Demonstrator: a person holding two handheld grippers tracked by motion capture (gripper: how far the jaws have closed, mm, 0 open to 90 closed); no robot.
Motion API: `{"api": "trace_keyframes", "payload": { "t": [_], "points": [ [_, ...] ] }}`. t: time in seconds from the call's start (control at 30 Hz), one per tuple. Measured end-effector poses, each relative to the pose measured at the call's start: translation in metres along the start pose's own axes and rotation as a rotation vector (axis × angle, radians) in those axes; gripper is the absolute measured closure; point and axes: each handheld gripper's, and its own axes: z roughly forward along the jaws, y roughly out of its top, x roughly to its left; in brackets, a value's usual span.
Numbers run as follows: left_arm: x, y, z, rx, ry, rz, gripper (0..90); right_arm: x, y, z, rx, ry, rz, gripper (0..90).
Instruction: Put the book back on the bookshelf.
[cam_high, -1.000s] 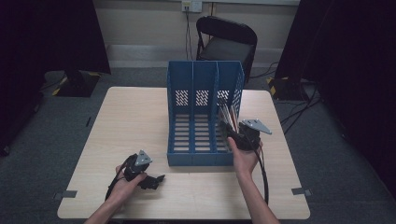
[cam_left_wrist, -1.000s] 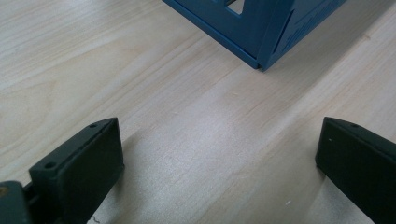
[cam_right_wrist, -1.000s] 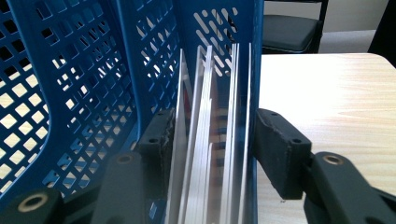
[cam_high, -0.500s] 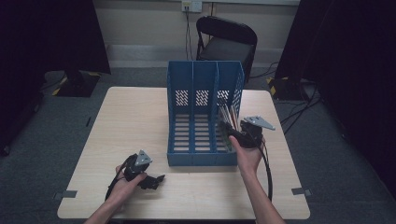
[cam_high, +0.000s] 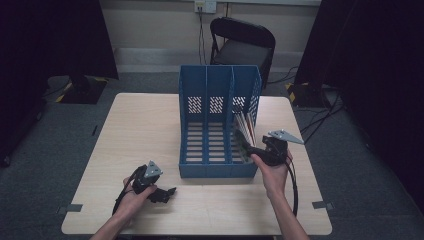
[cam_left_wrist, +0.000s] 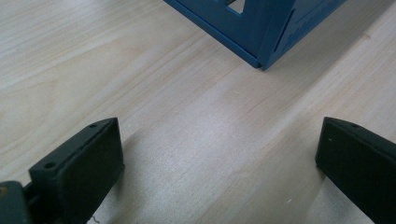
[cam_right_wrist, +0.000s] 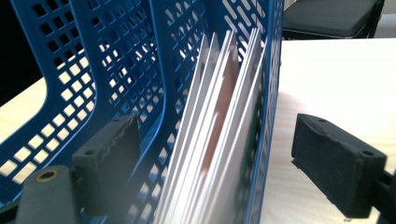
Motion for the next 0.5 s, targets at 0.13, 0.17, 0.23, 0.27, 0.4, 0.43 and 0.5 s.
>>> {"api": "trace_keyframes", "payload": {
  "t": [0.13,0.17,0.23,0.27,0.4,0.43,0.5],
  "points": [
    [0.000,0.000,0.000,0.000,-0.001,0.000,0.3,0.000,-0.004,-0.009,0.009,0.003,-0.027,13.8],
    [0.000,0.000,0.000,0.001,0.000,0.001,0.3,-0.001,-0.005,-0.010,0.007,0.008,-0.030,13.8],
    [0.000,0.000,0.000,0.000,-0.002,0.000,0.3,-0.001,-0.006,-0.015,0.008,0.009,-0.040,13.8],
    [0.000,0.000,0.000,0.000,-0.002,0.001,0.3,-0.002,-0.007,-0.019,0.009,0.017,-0.045,13.8],
    [0.000,0.000,0.000,0.000,-0.002,0.001,0.3,-0.002,-0.013,-0.029,0.006,0.038,-0.050,13.8],
    [0.000,0.000,0.000,0.000,-0.002,0.001,0.3,-0.003,-0.016,-0.032,0.018,0.052,-0.059,13.8],
    [0.000,0.000,0.000,0.000,-0.002,0.001,0.3,-0.003,-0.019,-0.035,0.038,0.039,-0.058,13.8]
  ]
}}
